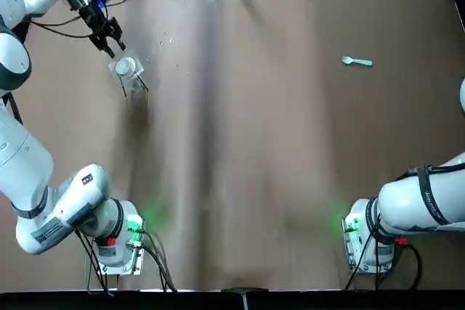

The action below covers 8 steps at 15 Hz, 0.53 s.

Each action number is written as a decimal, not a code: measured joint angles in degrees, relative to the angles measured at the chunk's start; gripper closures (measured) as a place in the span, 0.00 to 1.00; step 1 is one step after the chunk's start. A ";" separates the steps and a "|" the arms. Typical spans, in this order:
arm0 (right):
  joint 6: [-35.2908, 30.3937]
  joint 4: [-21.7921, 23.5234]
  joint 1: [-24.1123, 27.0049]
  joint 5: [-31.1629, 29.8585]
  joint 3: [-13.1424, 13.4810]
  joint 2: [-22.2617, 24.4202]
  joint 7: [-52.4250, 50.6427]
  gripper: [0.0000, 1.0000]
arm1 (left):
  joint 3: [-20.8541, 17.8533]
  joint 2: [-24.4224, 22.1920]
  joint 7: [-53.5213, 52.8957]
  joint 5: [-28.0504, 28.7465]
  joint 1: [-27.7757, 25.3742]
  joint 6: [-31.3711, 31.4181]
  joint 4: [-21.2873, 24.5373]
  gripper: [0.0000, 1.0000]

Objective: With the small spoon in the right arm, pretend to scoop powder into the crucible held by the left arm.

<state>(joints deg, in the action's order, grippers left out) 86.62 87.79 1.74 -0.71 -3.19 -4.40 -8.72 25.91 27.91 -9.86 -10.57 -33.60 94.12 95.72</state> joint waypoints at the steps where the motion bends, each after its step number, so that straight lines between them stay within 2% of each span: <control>1: 0.45 1.12 0.00 0.38 0.02 0.87 0.12 0.00 | 0.00 -0.50 0.16 0.00 -0.03 -0.34 -0.74 0.19; 4: 0.77 2.39 0.00 0.76 0.03 2.11 0.21 0.00 | 0.03 -2.47 1.51 0.31 -0.05 -0.93 -2.21 0.15; 7: 0.79 2.84 0.00 1.53 0.01 2.24 0.22 0.00 | 0.97 -4.58 5.12 5.70 0.25 -0.99 -3.85 0.08; 8: 0.86 2.93 0.00 1.62 0.02 2.24 0.22 0.00 | 1.61 -5.26 6.80 7.28 0.60 -0.99 -4.60 0.01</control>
<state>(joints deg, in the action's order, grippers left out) 87.48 90.72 1.74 0.91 -3.18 -2.16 -8.50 27.52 22.65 -3.06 -3.28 -33.00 93.13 91.12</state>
